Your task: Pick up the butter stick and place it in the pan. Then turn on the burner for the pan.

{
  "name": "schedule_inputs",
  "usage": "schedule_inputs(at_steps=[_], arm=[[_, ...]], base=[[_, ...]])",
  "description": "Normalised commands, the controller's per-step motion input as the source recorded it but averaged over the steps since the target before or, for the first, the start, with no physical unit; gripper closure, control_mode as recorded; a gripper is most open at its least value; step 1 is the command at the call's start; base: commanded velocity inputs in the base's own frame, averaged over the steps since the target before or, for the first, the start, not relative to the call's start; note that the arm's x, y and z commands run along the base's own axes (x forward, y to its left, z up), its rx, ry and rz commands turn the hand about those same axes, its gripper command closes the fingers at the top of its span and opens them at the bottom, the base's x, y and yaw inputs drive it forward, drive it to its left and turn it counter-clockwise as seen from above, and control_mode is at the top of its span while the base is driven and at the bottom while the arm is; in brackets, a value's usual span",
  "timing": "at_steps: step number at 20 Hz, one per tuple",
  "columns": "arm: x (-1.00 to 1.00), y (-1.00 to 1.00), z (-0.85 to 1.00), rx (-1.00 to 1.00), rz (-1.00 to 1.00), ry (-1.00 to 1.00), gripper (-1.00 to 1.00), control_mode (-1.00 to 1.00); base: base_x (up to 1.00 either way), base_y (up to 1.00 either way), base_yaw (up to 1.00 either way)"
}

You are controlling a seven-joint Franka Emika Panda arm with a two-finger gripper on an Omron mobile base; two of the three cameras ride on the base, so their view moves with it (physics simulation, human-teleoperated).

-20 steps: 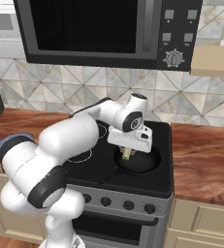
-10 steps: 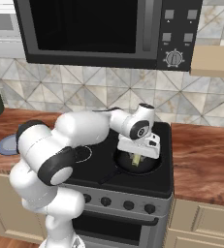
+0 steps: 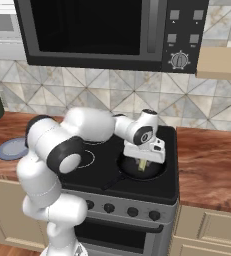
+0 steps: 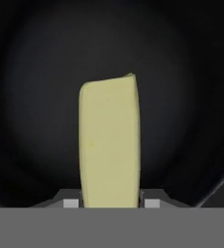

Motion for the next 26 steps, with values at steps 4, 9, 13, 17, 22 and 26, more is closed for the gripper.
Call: schedule_inputs(at_steps=[4, 9, 13, 17, 22, 26], arm=[[0.37, 0.0, -0.16, 0.0, 0.0, 0.0, 1.0, -1.0], [0.28, 0.0, -0.26, 0.0, 0.0, 0.0, 1.0, -1.0], [0.09, 0.0, -0.24, 0.0, 0.0, 0.0, 1.0, -1.0], [0.0, 0.0, -0.09, 0.0, 0.0, 0.0, 1.0, -1.0], [0.0, 0.0, 0.0, 0.0, 0.0, 0.0, -1.0, -1.0], [0.0, 0.0, 0.0, 0.0, 0.0, 0.0, -1.0, -1.0]], base=[[0.0, 0.0, 0.0], [0.0, 0.0, 0.0], [0.0, 0.0, 0.0], [0.0, 0.0, 0.0], [0.0, 0.0, 0.0], [0.0, 0.0, 0.0]])
